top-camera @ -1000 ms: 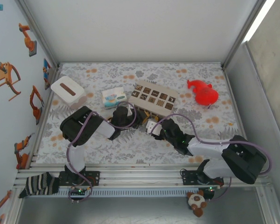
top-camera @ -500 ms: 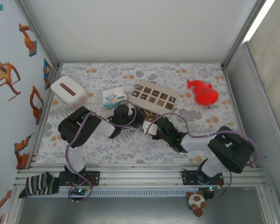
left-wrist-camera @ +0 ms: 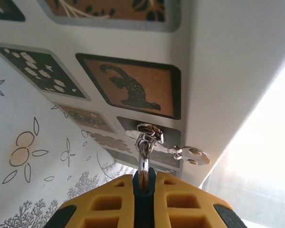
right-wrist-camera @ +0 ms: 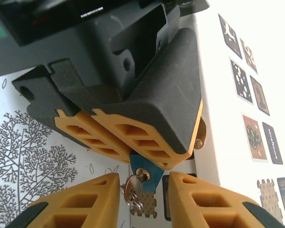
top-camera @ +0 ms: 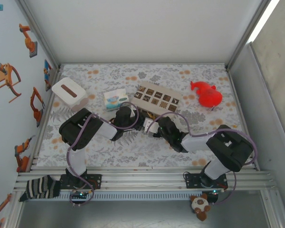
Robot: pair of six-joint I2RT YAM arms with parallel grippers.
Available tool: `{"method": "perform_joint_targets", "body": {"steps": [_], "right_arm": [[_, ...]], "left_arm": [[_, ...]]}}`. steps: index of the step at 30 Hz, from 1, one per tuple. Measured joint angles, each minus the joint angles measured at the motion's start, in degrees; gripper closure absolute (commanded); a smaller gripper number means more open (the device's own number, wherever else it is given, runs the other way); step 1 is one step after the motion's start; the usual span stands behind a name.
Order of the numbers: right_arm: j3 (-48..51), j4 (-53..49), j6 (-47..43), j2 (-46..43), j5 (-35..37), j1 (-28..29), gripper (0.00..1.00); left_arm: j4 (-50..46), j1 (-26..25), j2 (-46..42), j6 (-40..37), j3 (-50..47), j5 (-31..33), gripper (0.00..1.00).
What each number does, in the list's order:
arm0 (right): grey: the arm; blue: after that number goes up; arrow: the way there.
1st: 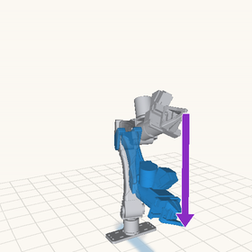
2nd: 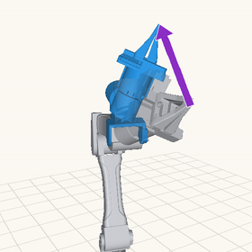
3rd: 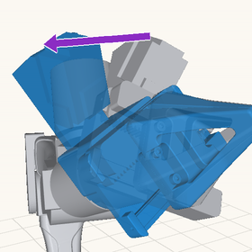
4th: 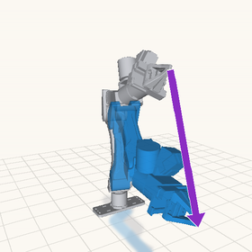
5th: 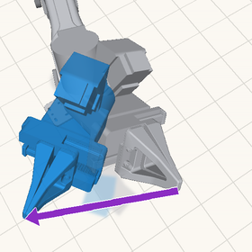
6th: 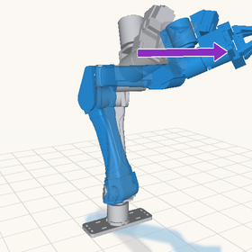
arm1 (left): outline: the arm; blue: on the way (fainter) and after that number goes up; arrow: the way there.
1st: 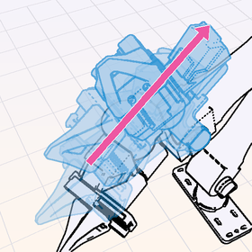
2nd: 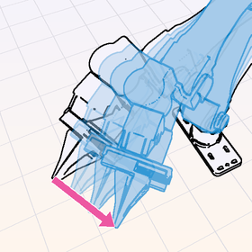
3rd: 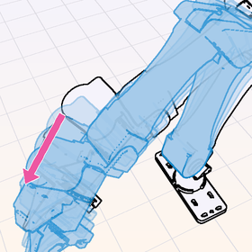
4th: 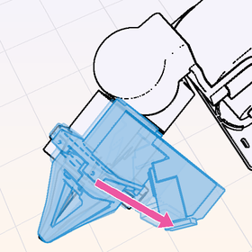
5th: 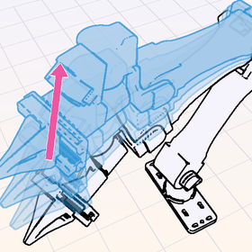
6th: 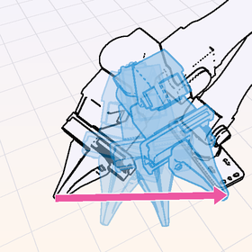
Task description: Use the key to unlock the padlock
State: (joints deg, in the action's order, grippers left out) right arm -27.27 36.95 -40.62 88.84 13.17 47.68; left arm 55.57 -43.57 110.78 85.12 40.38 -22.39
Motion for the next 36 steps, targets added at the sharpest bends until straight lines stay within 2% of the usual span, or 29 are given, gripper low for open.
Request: {"method": "perform_joint_targets", "body": {"steps": [13,26,36], "right_arm": [[0.1,1.8,0.3,1.1,2.0,0.1,1.00],[0.2,2.0,3.8,0.9,4.7,1.1,1.00],[1.0,4.1,24.9,0.6,7.2,1.9,1.00]], "left_arm": [[0.8,0.1,0.0,2.6,0.2,0.7,1.00],[0.8,0.0,0.0,2.8,0.4,0.7,1.00],[1.8,-0.1,0.0,2.8,0.8,0.6,1.00]]}}
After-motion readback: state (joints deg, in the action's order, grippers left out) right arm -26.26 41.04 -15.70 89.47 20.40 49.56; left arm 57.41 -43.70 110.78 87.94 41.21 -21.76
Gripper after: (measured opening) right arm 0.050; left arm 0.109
